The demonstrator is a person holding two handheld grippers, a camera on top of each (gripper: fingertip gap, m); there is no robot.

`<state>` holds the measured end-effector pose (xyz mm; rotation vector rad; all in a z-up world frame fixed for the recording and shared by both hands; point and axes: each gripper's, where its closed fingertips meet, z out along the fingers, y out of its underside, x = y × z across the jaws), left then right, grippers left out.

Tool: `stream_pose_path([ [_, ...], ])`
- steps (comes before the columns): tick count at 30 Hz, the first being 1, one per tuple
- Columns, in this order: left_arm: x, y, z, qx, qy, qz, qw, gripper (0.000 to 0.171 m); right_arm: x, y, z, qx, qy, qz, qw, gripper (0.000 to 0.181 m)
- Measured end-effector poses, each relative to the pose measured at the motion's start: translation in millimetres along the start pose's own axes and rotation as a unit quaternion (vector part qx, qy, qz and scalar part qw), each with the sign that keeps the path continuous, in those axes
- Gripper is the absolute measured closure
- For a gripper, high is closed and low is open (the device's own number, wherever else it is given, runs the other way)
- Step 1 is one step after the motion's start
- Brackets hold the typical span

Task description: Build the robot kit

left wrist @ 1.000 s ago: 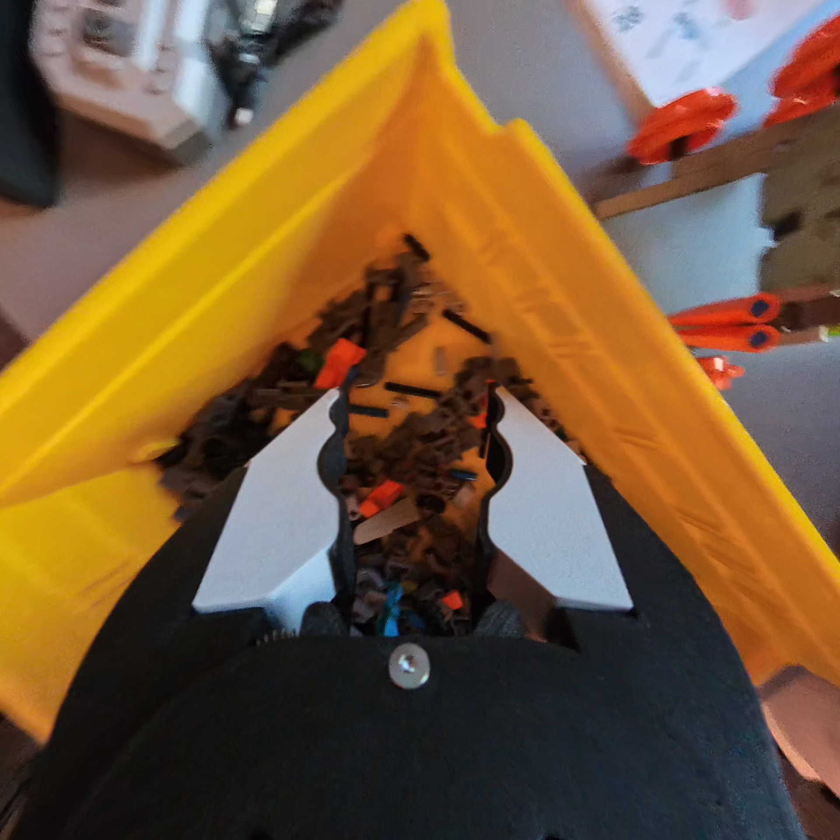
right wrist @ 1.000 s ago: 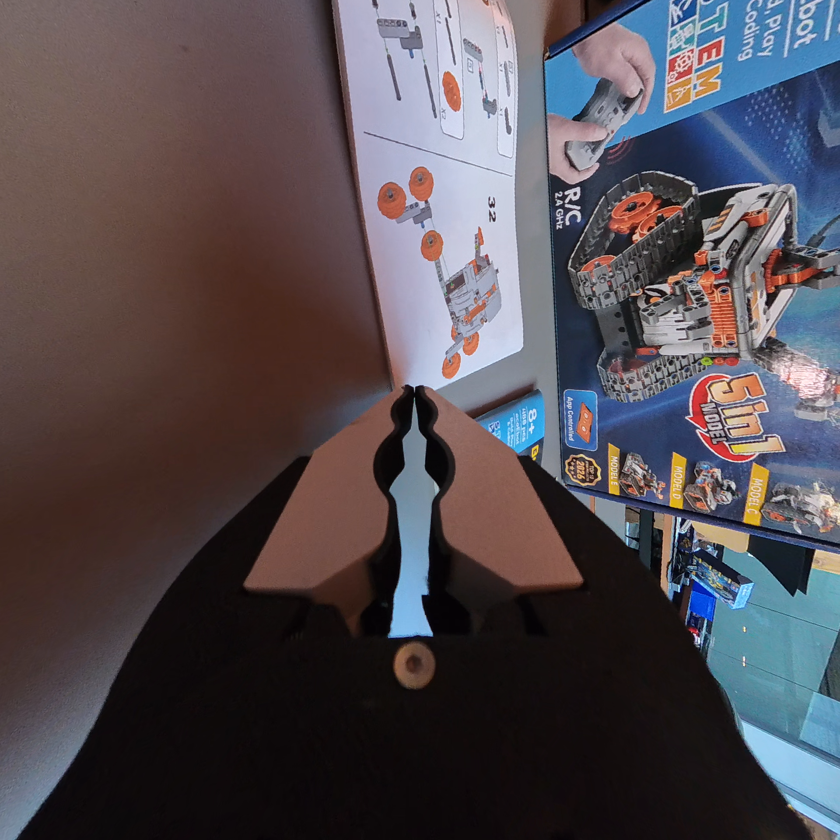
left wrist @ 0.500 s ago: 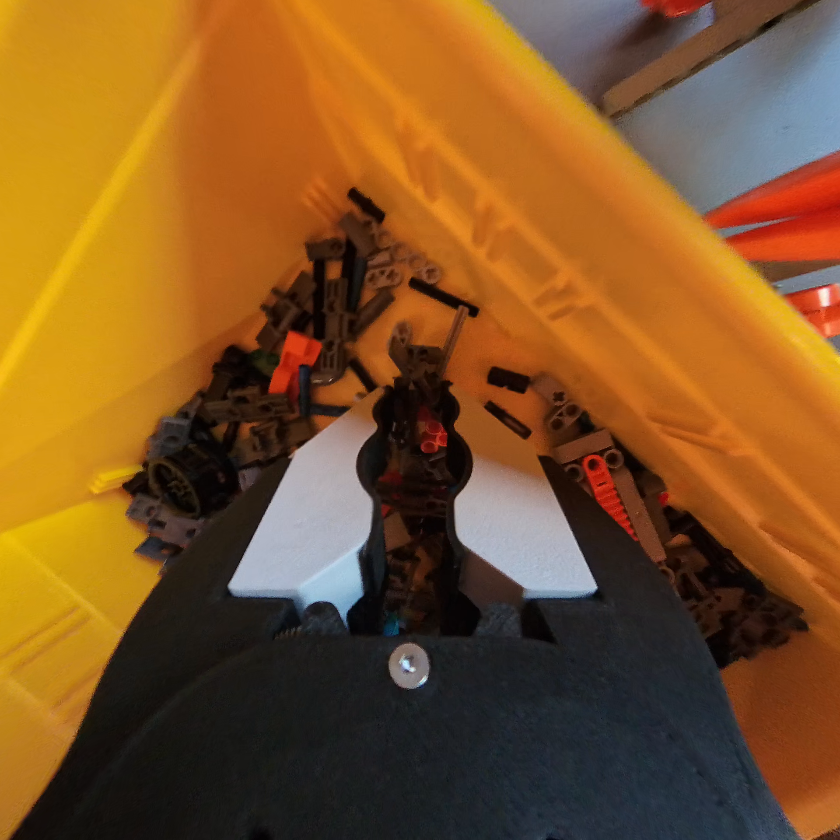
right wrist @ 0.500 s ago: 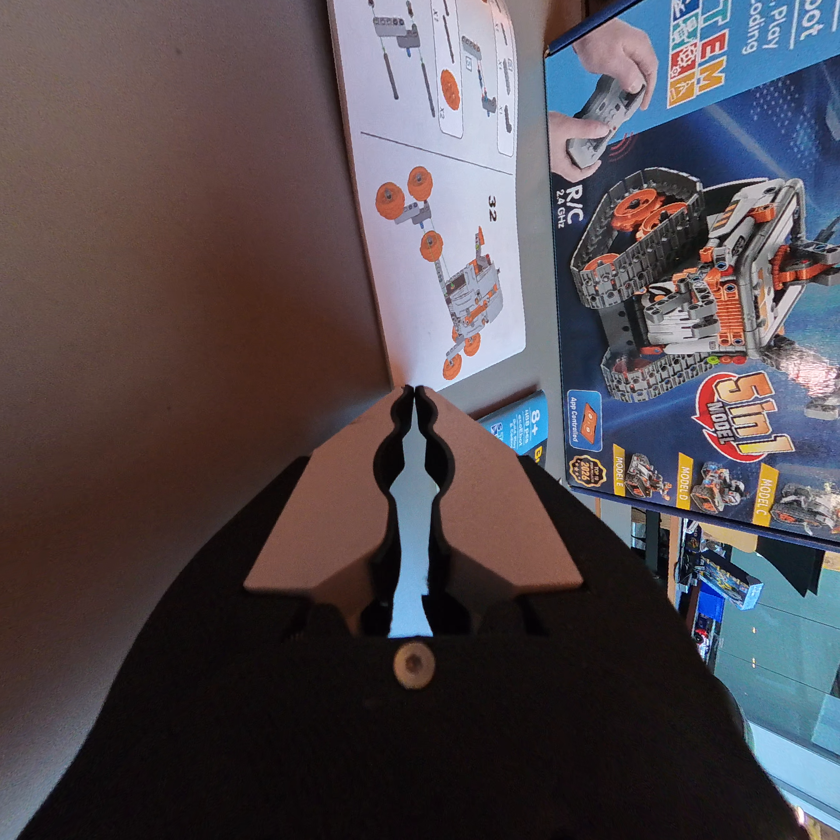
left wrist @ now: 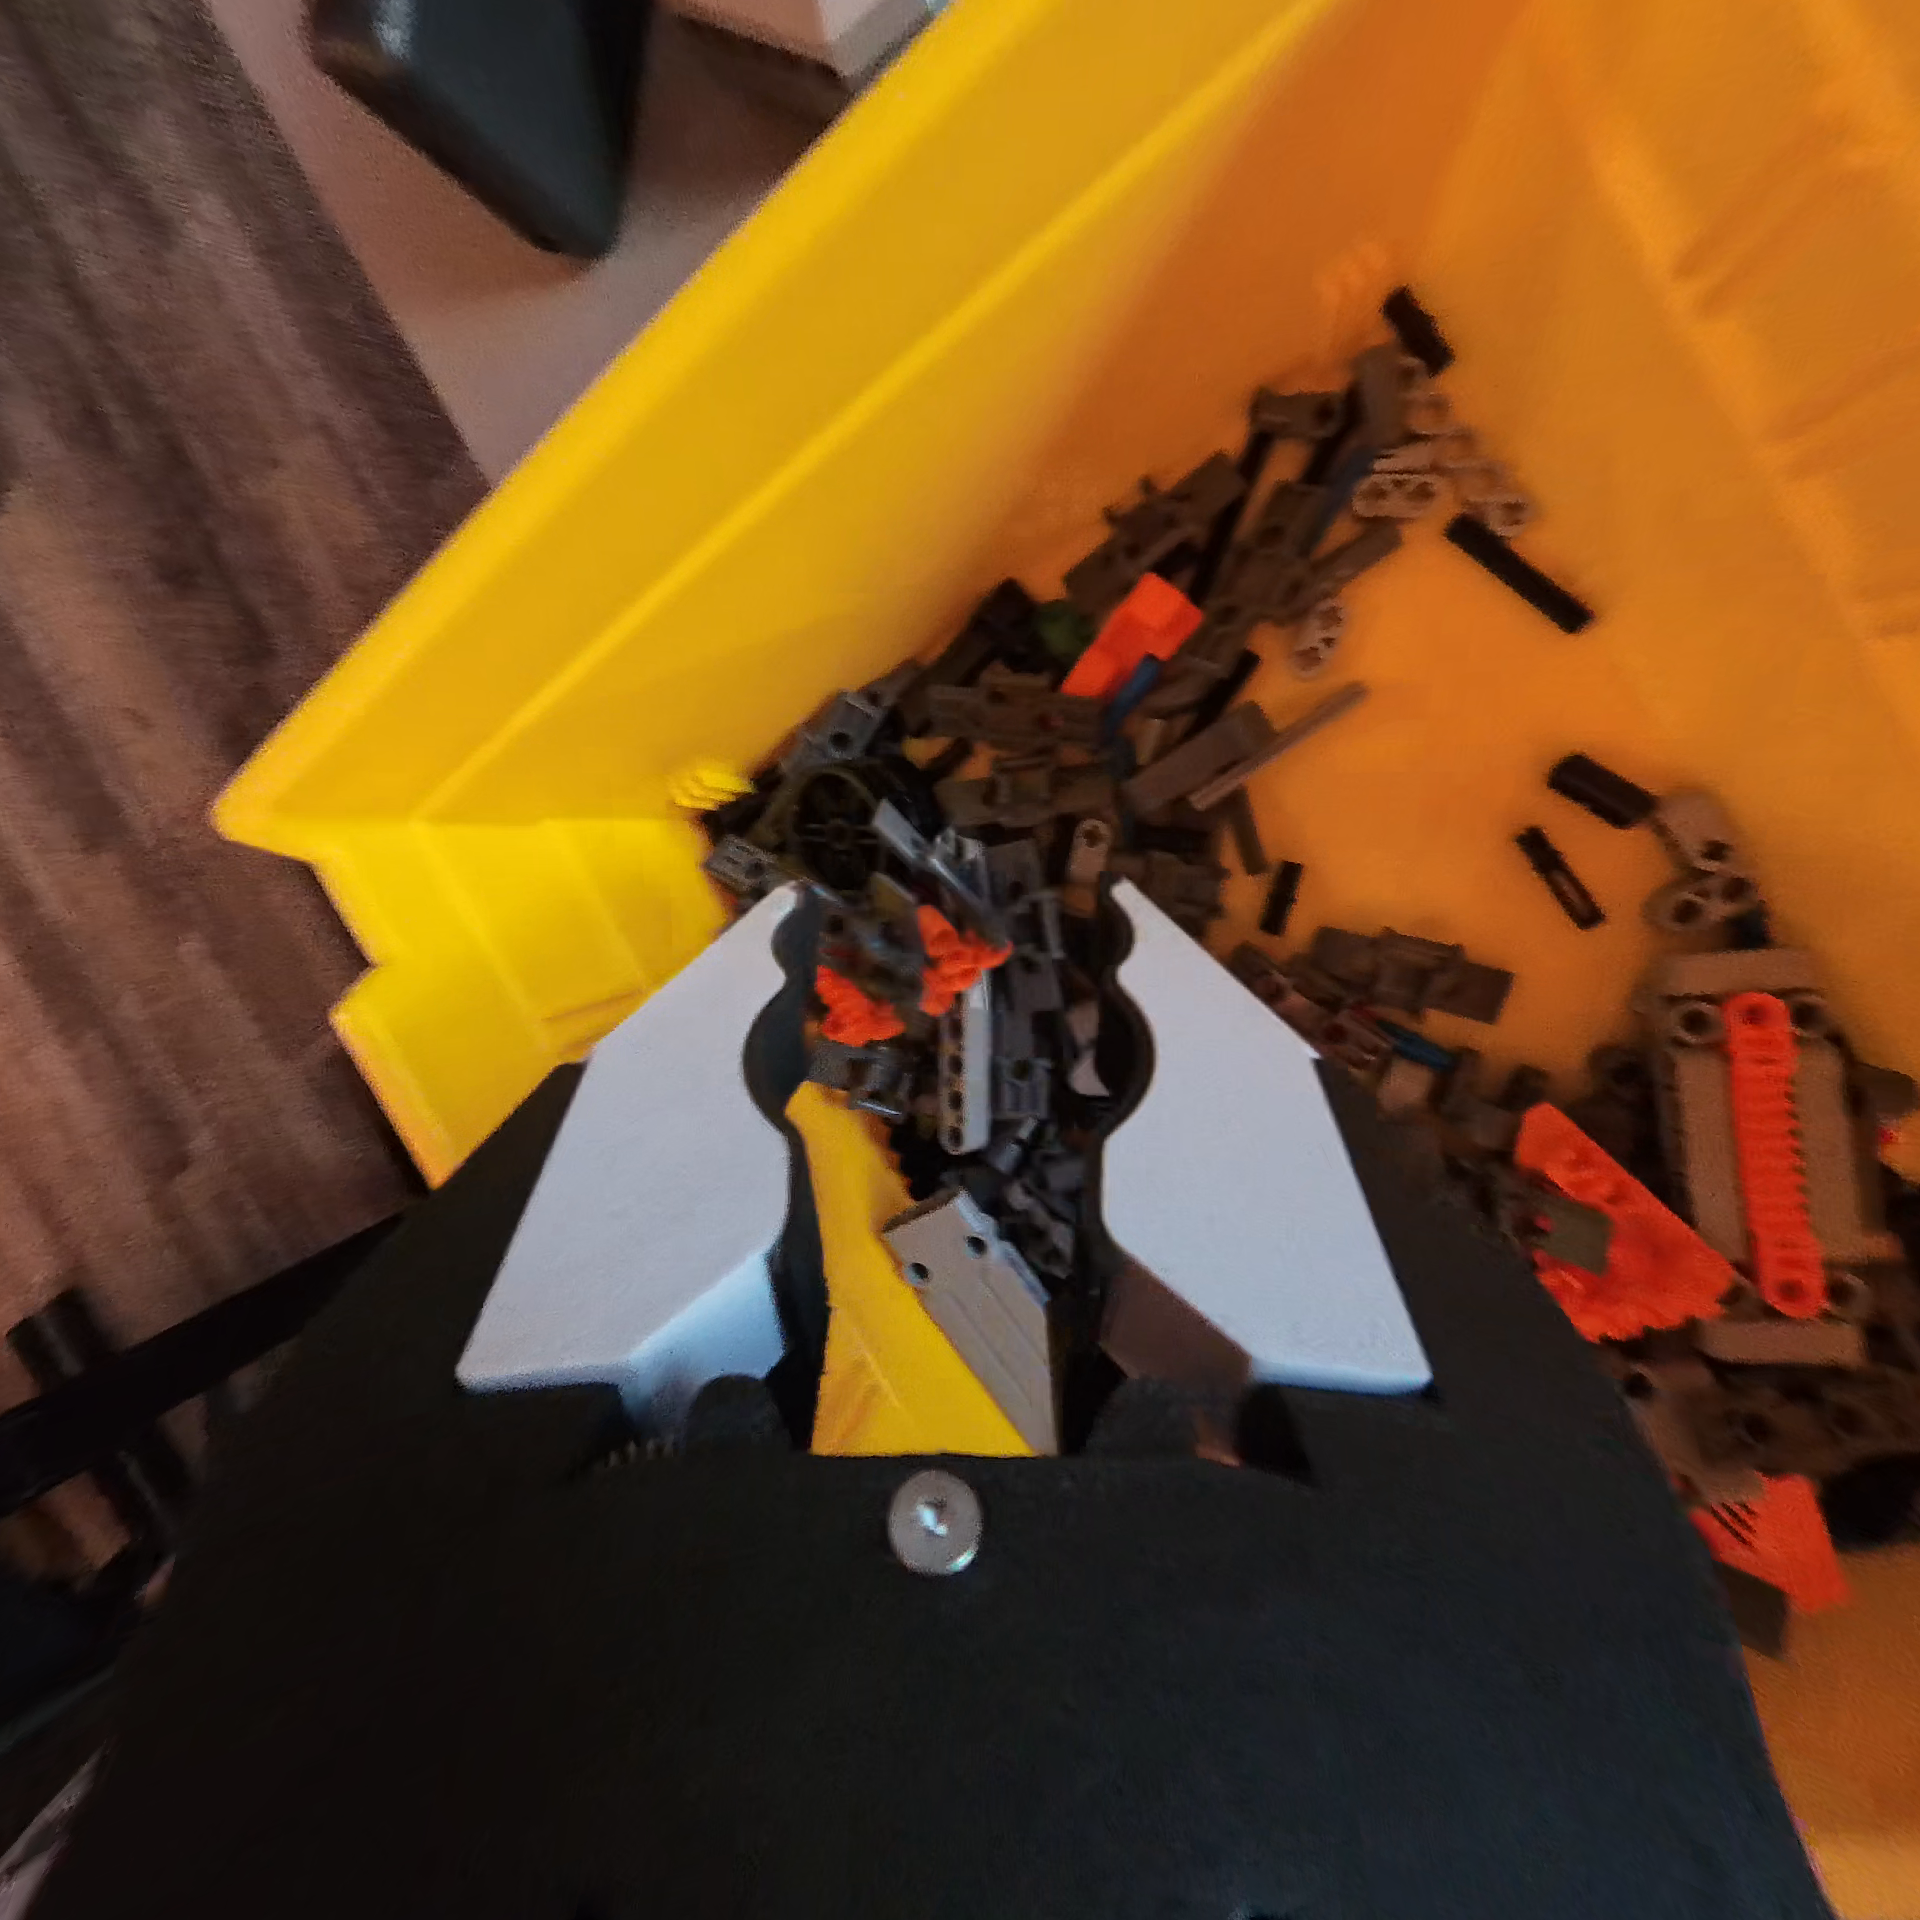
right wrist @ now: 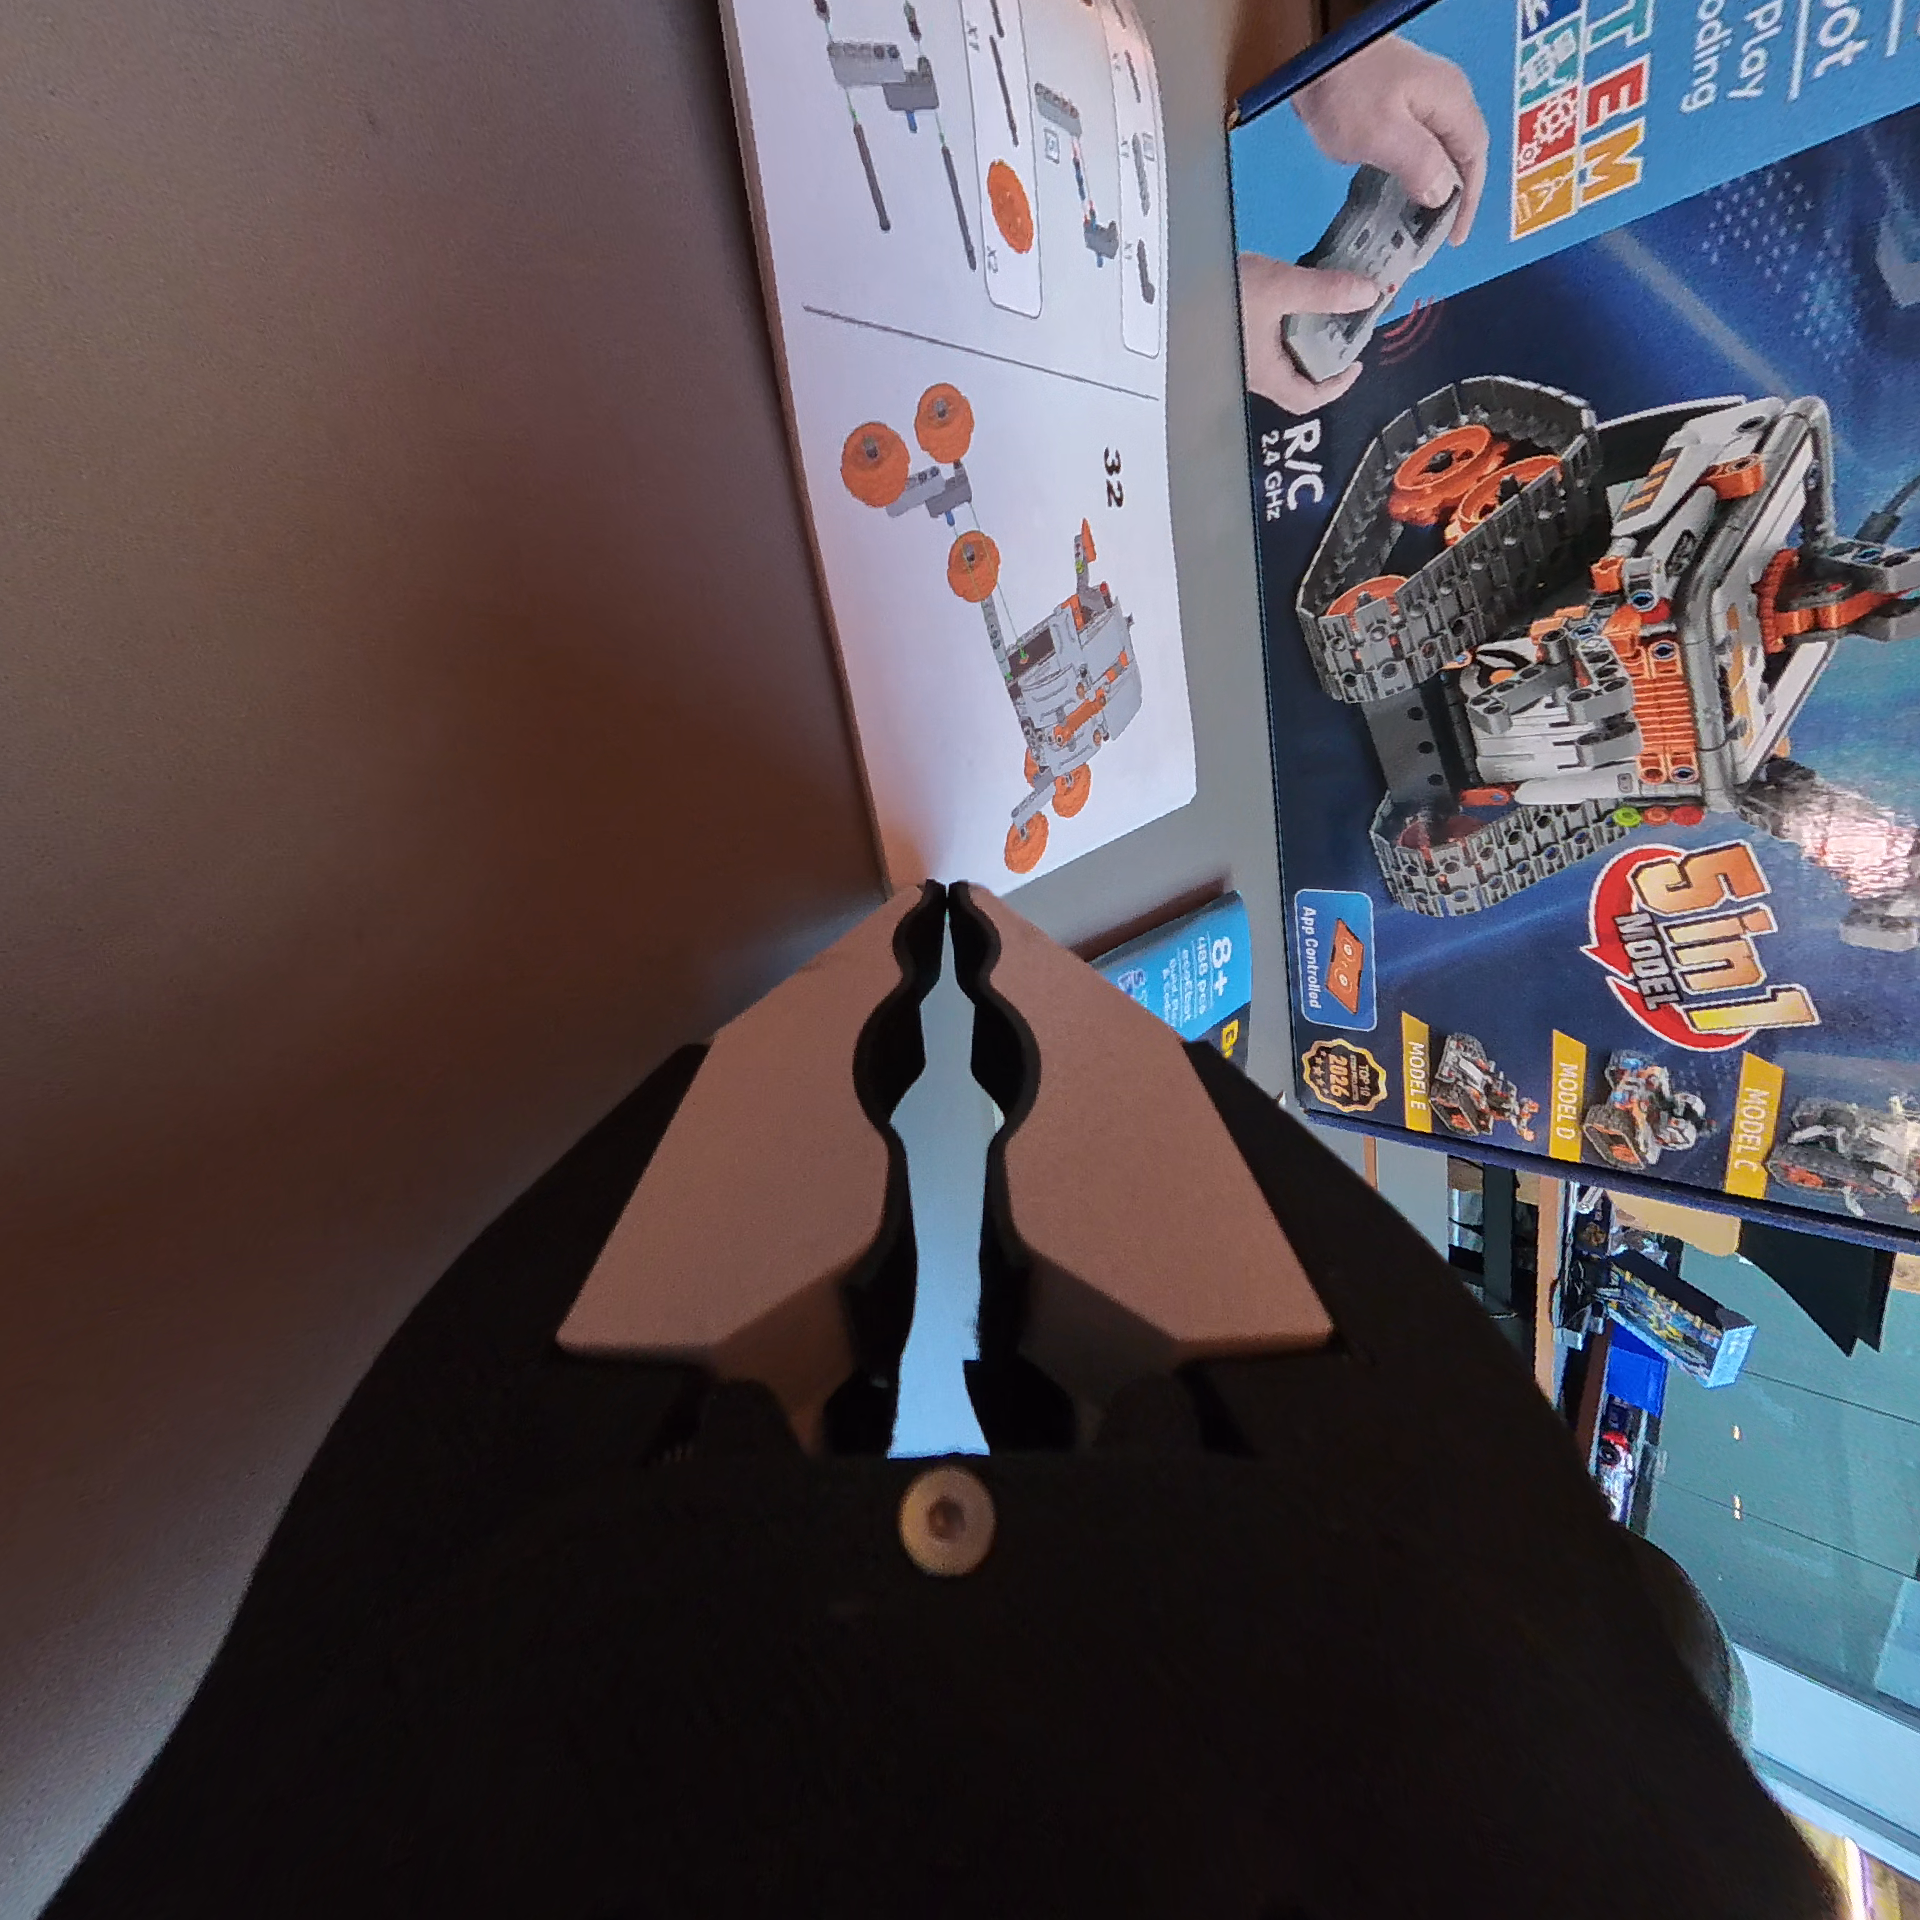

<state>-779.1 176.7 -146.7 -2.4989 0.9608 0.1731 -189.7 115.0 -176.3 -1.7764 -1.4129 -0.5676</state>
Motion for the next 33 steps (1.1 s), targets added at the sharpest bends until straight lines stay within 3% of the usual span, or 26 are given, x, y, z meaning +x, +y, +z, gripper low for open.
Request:
stream_pose_path([
  [9, 92.7, 7.7, -30.1, 0.025, 0.203, -0.006, 0.979, 0.115, 3.6, -6.1, -1.7, 0.006, 0.01, -0.003, 1.0, 0.181],
  [16, 135.0, 38.7, -25.4, -0.027, 0.201, 0.032, 0.979, 0.093, 3.8, -0.4, -0.6, -0.002, 0.01, 0.001, 1.0, 0.181],
  [20, 134.2, 46.4, -18.0, -0.039, 0.173, 0.031, 0.984, 0.097, 4.2, -0.2, 0.0, -0.003, 0.011, 0.002, 1.0, 0.181],
  [24, 138.9, 45.0, -20.3, -0.023, 0.193, 0.019, 0.981, 0.119, 4.1, 2.3, 0.8, -0.008, 0.012, 0.002, 1.0, 0.181],
  [25, 137.4, 45.4, -20.2, -0.022, 0.193, 0.017, 0.981, 0.136, 4.0, 3.1, 1.1, -0.009, 0.012, 0.003, 1.0, 0.181],
  [33, 118.0, 43.5, -20.6, -0.024, 0.198, 0.002, 0.98, 0.138, 3.4, 3.5, 3.2, -0.012, 0.011, 0.003, 1.0, 0.181],
])
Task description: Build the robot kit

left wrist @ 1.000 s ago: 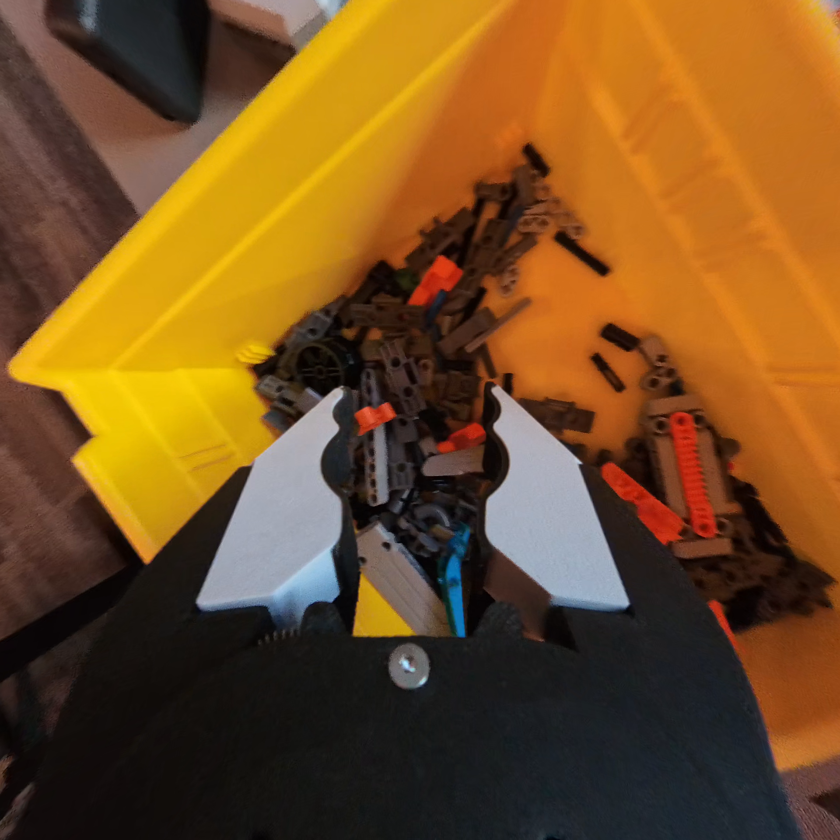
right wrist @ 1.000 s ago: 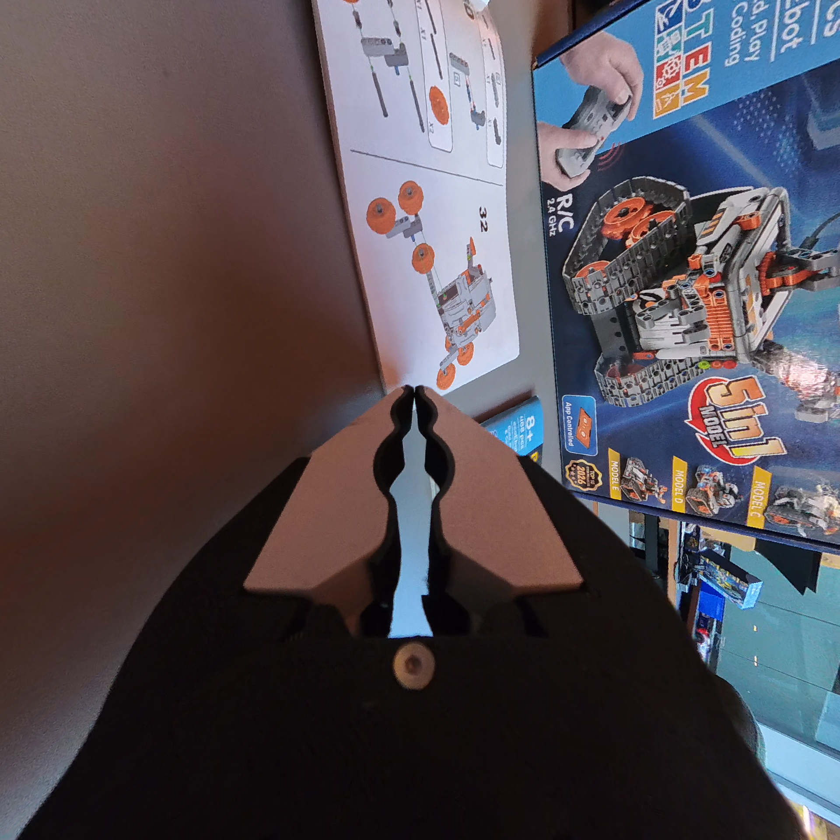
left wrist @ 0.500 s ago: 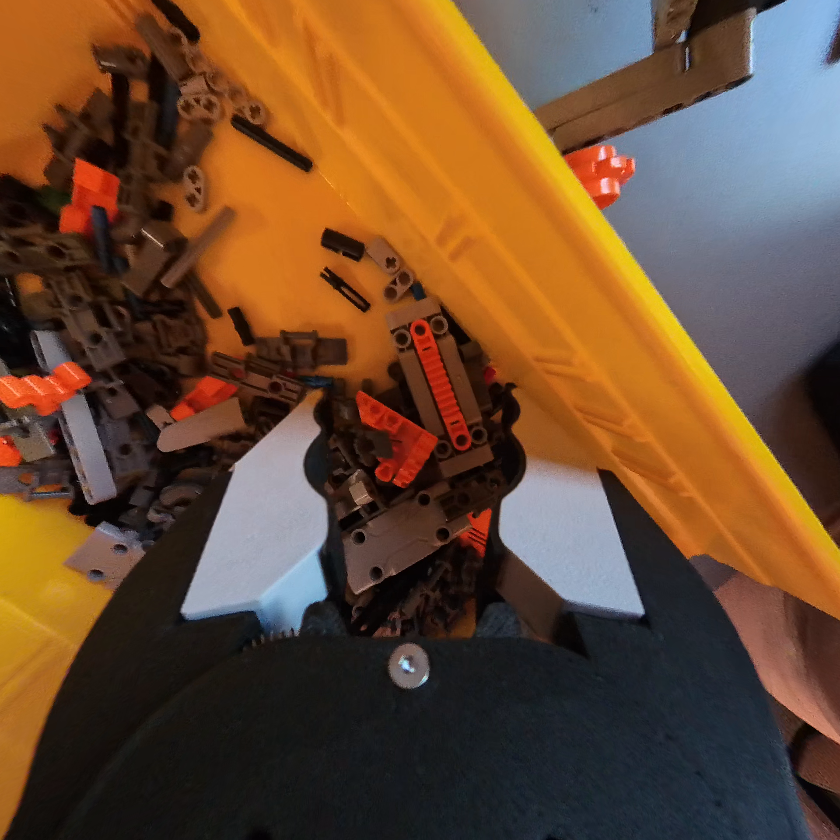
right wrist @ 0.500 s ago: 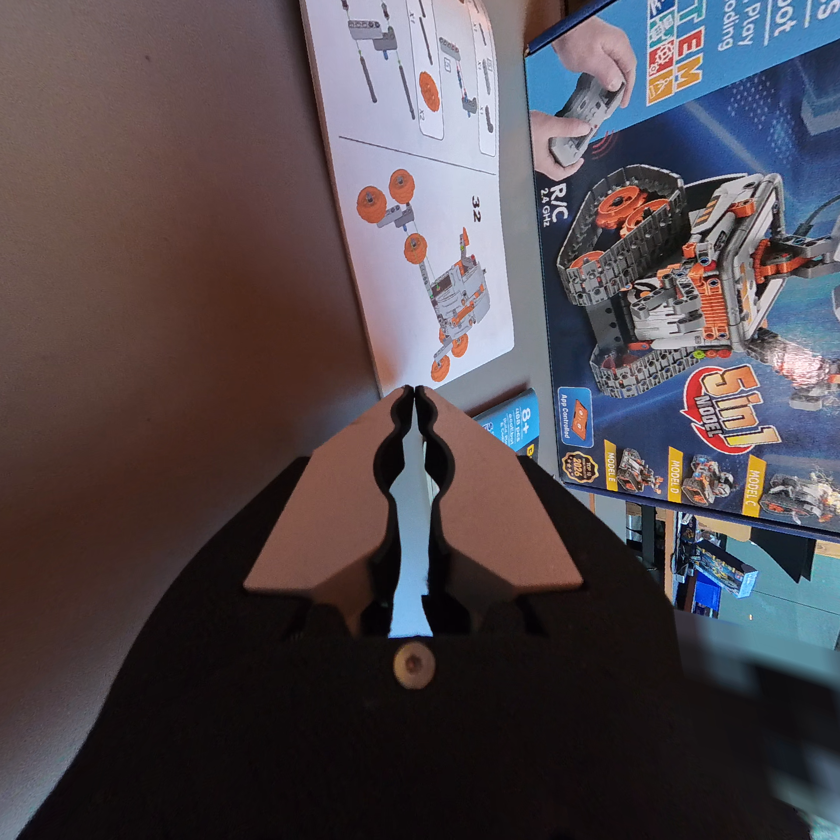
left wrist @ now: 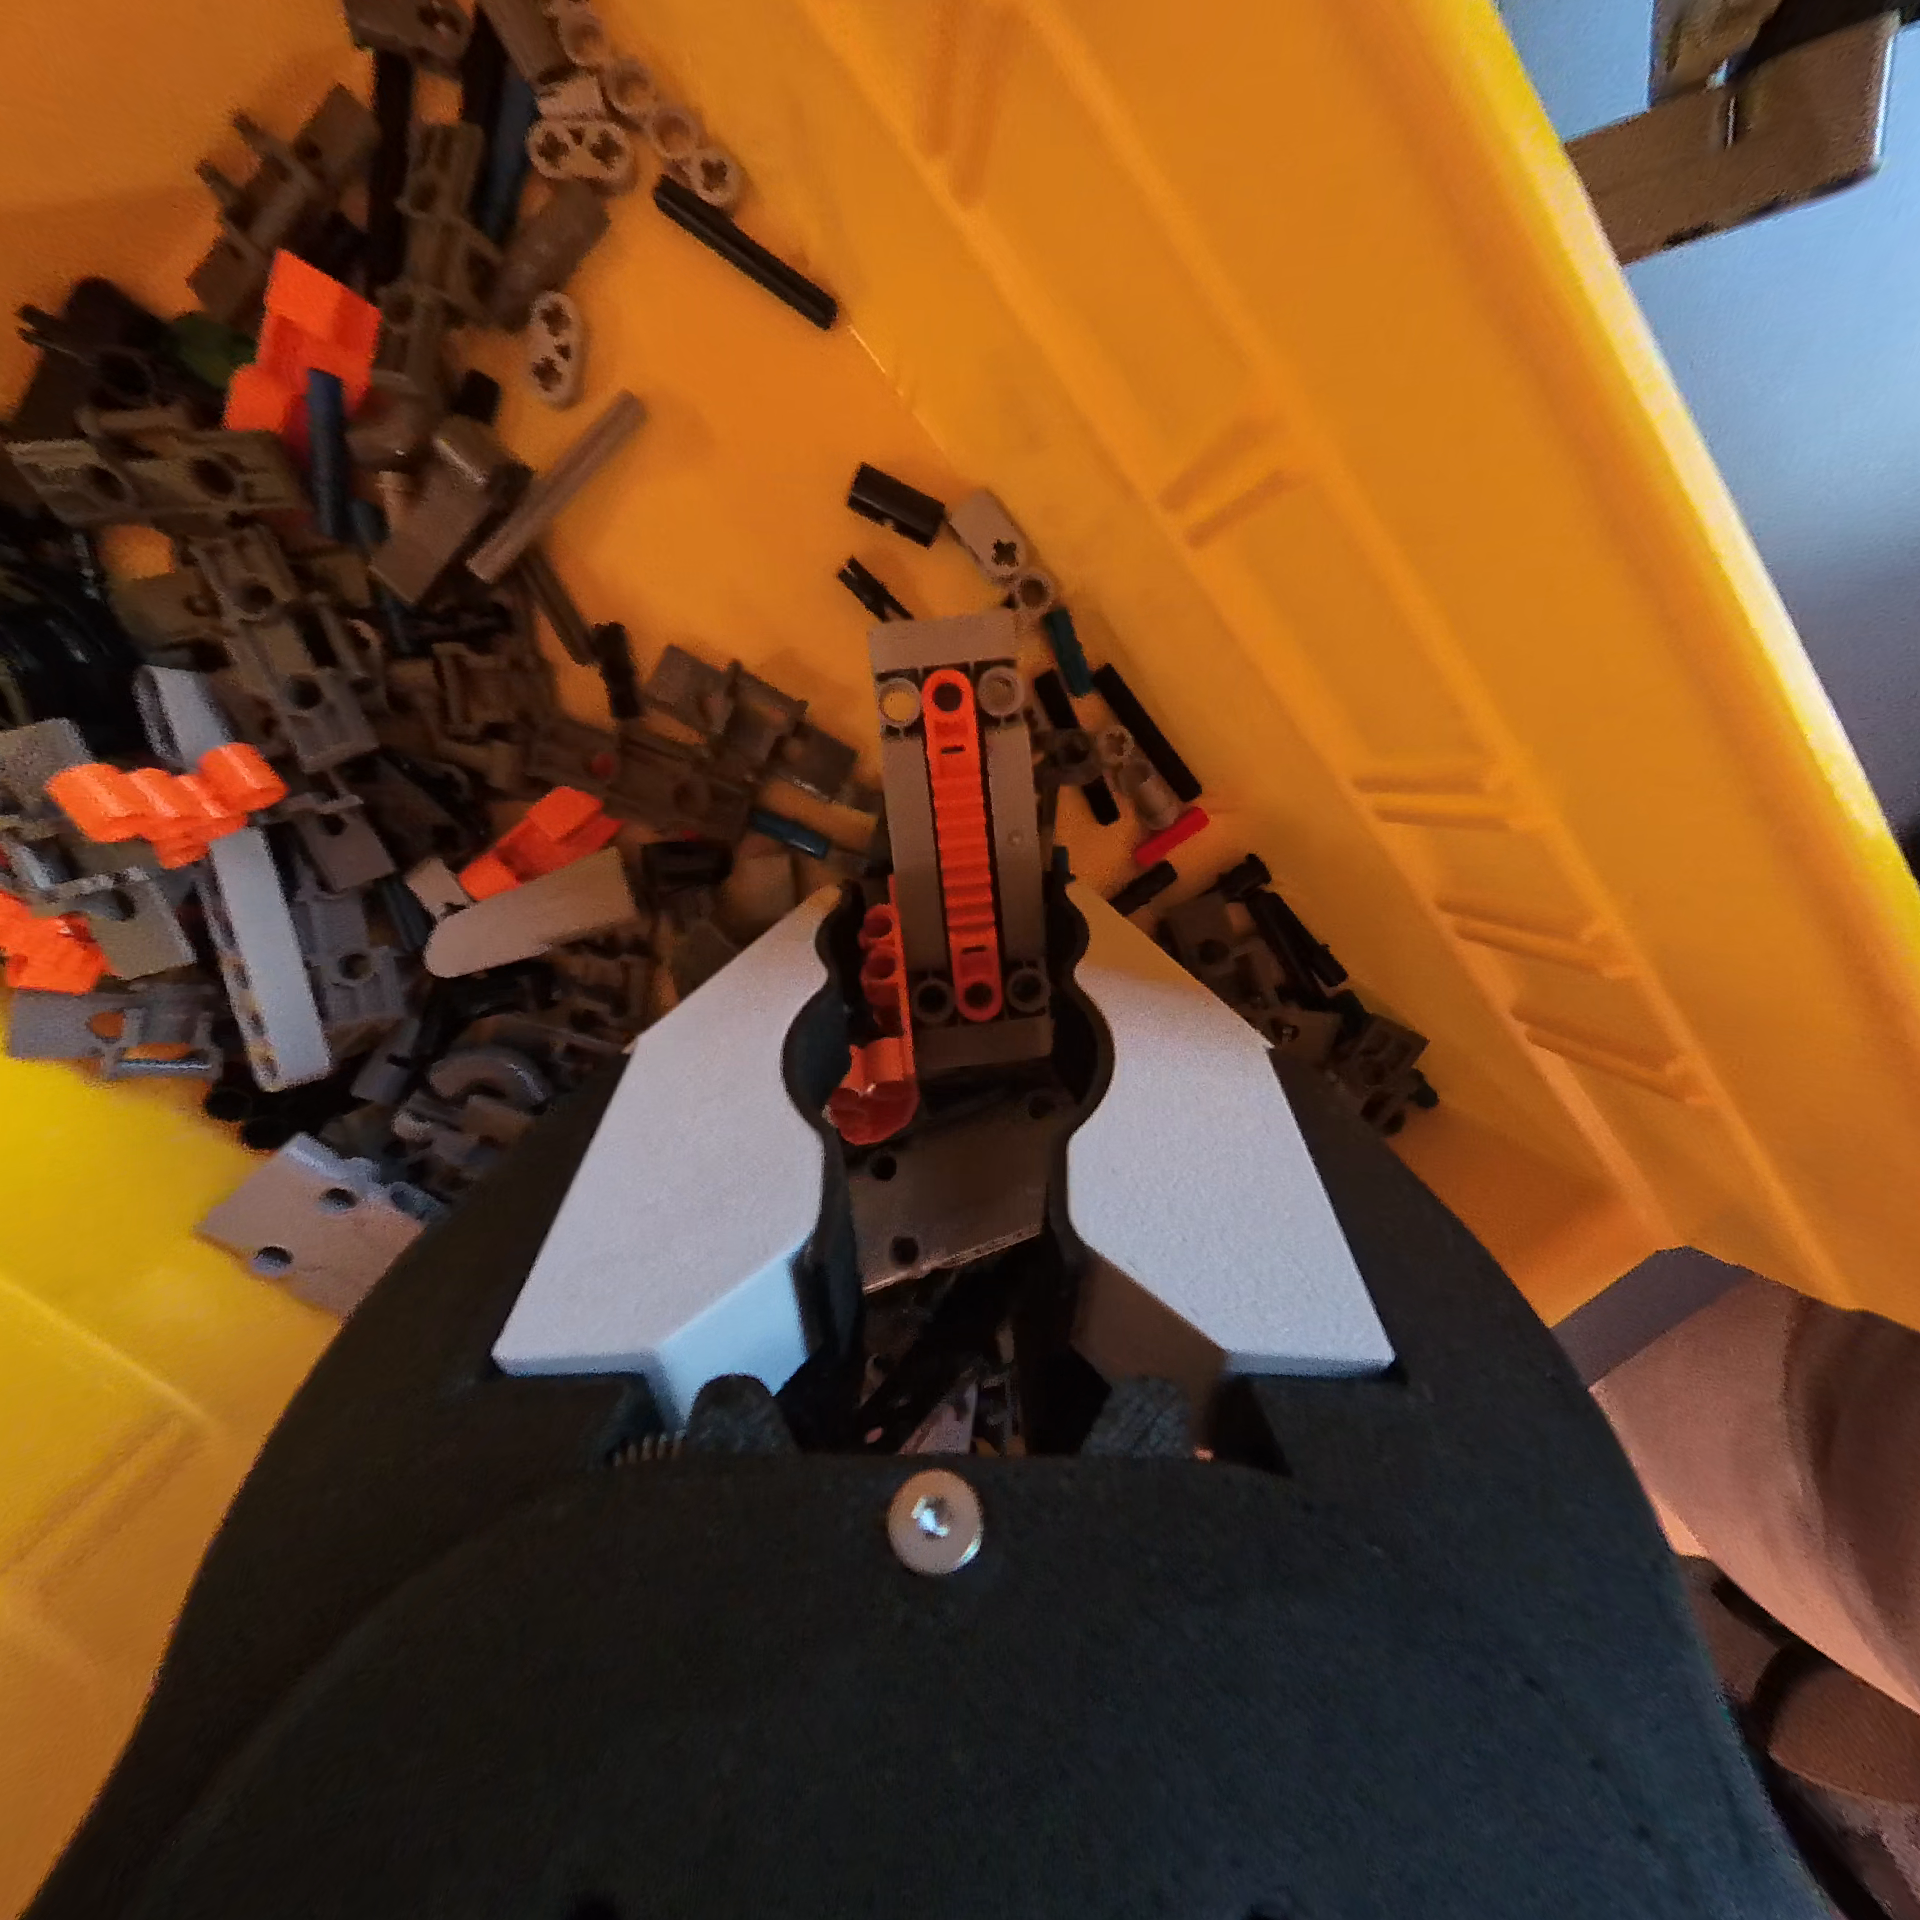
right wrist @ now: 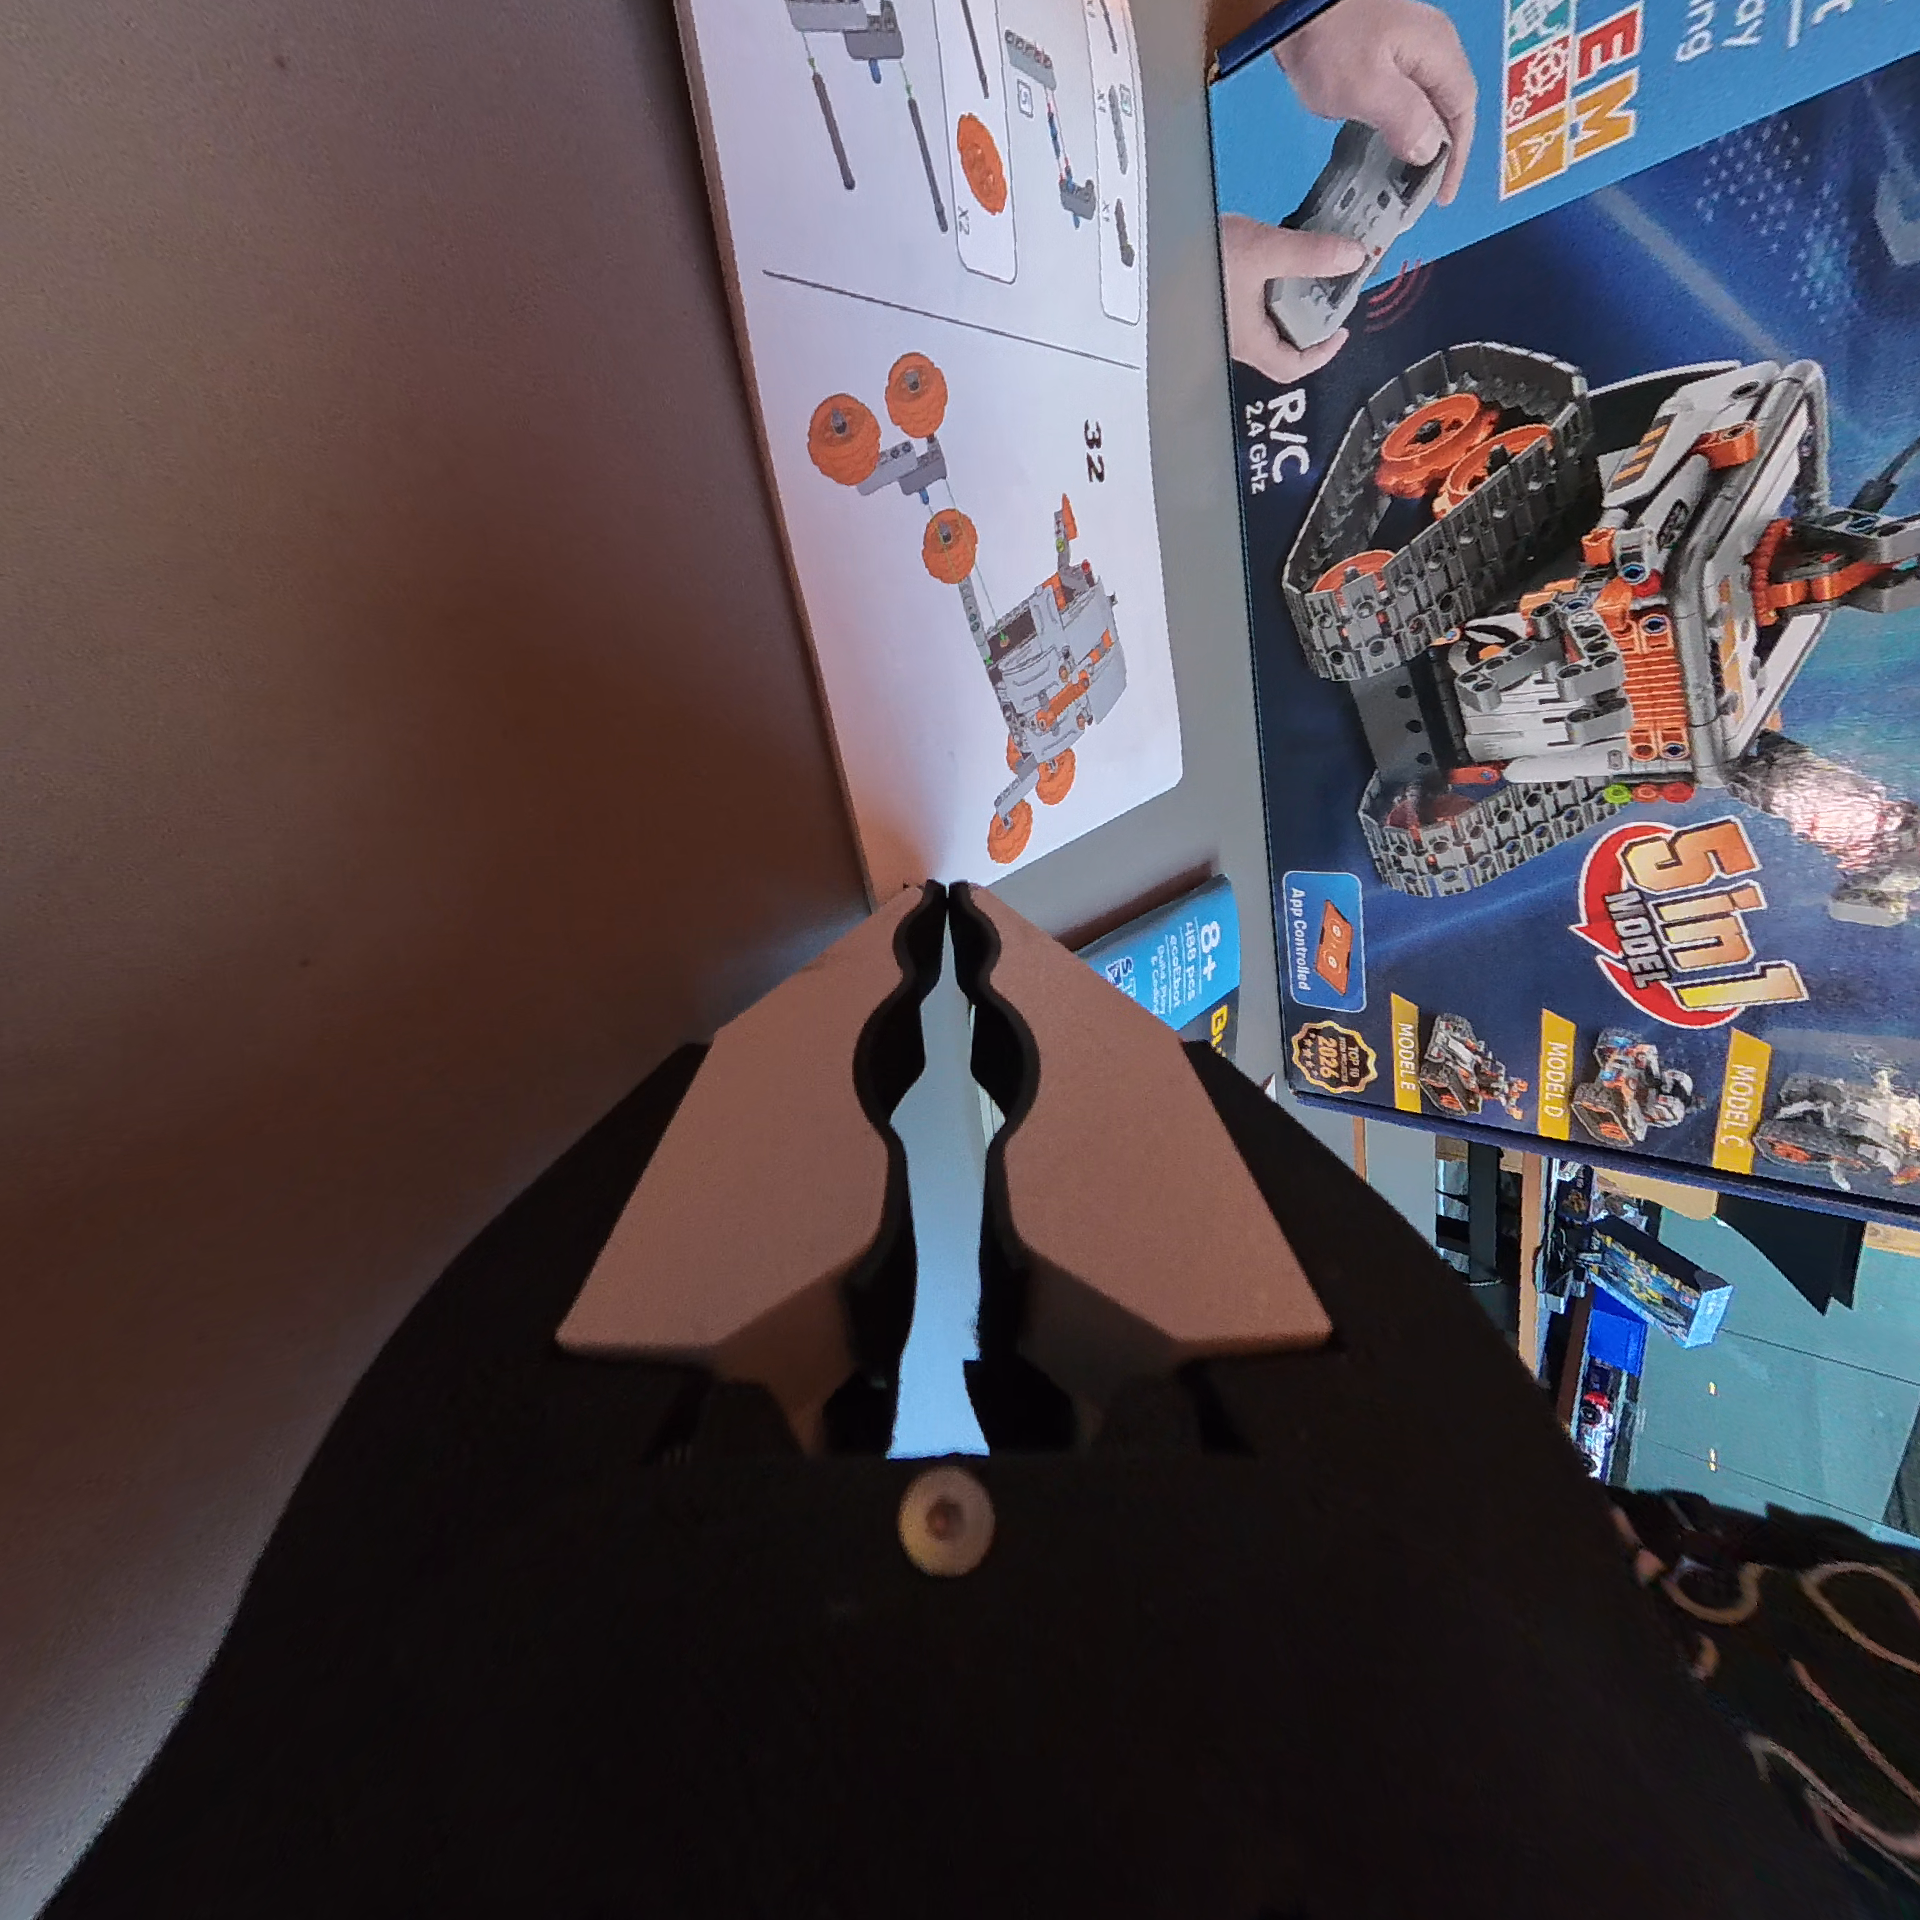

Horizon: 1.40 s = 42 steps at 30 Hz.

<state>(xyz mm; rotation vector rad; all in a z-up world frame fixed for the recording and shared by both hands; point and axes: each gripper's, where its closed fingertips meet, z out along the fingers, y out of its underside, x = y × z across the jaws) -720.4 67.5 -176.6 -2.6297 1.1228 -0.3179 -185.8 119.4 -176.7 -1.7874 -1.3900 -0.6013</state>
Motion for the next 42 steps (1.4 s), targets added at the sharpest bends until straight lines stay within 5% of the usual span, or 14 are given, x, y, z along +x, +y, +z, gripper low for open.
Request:
stream_pose_path([
  [14, -87.9, -42.4, -31.1, 0.046, -0.133, -0.027, 0.99, 0.138, 0.0, 2.1, 0.2, -0.002, -0.002, 0.001, 1.0, 0.181],
  [16, -102.7, -46.1, -32.7, 0.055, -0.16, -0.044, 0.985, 0.122, 0.1, 2.1, -0.2, -0.001, -0.002, 0.0, 1.0, 0.181],
  [24, -29.9, -23.8, -18.7, 0.021, -0.012, 0.003, 1.0, 0.121, 0.0, 3.1, 0.4, -0.002, -0.003, 0.002, 1.0, 0.181],
  [31, -9.3, 1.0, 4.6, -0.004, -0.044, 0.027, 0.999, 0.11, 0.8, 2.5, -0.5, -0.002, 0.0, -0.001, 1.0, 0.181],
  [36, -31.5, 2.8, 1.7, -0.009, -0.144, 0.084, 0.986, 0.171, 1.2, 1.7, -1.4, -0.001, 0.001, -0.002, 1.0, 0.181],
  [42, -58.3, 0.0, -8.7, -0.01, -0.151, 0.047, 0.987, 0.171, 1.2, 2.0, -2.1, 0.0, 0.0, -0.001, 1.0, 0.181],
])
